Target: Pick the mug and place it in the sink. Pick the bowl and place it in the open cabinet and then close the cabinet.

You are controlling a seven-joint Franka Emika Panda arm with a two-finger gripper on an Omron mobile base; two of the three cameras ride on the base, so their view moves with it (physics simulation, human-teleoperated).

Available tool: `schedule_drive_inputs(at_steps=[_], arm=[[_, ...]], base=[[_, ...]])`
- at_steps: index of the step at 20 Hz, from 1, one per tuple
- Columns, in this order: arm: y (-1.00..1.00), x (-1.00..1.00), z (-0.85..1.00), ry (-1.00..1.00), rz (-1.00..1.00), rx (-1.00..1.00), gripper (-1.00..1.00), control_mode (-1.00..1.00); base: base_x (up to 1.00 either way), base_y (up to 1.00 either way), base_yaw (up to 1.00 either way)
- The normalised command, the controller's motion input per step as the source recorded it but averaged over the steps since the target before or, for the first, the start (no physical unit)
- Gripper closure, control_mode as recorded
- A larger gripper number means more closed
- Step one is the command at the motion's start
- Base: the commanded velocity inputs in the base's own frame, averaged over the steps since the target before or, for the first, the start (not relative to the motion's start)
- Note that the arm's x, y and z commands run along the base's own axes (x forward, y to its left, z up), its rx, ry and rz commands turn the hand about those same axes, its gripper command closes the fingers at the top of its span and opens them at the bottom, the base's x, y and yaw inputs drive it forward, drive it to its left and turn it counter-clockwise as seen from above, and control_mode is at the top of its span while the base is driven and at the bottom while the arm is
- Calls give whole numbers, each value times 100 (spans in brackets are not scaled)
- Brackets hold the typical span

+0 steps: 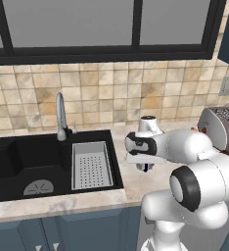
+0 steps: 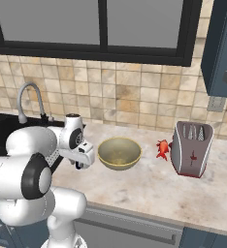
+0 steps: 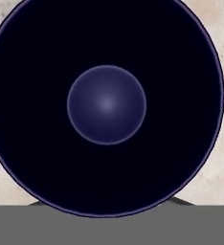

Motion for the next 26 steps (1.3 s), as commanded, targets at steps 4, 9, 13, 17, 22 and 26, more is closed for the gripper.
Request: schedule_drive_inputs(at_steps=[4, 9, 13, 17, 22, 26], arm=[[0, 0, 0, 0, 0, 0, 100, -100], [0, 0, 0, 0, 0, 0, 100, -100], [8, -21, 0, -3, 2, -6, 100, -100], [0, -25, 89, -21, 8, -15, 100, -100], [-1, -6, 100, -7, 17, -5, 100, -100], [-10, 0, 92, 12, 25, 6, 100, -100]], base=[[0, 0, 0], [0, 0, 0], [0, 0, 0], [0, 0, 0], [0, 0, 0], [0, 0, 0]])
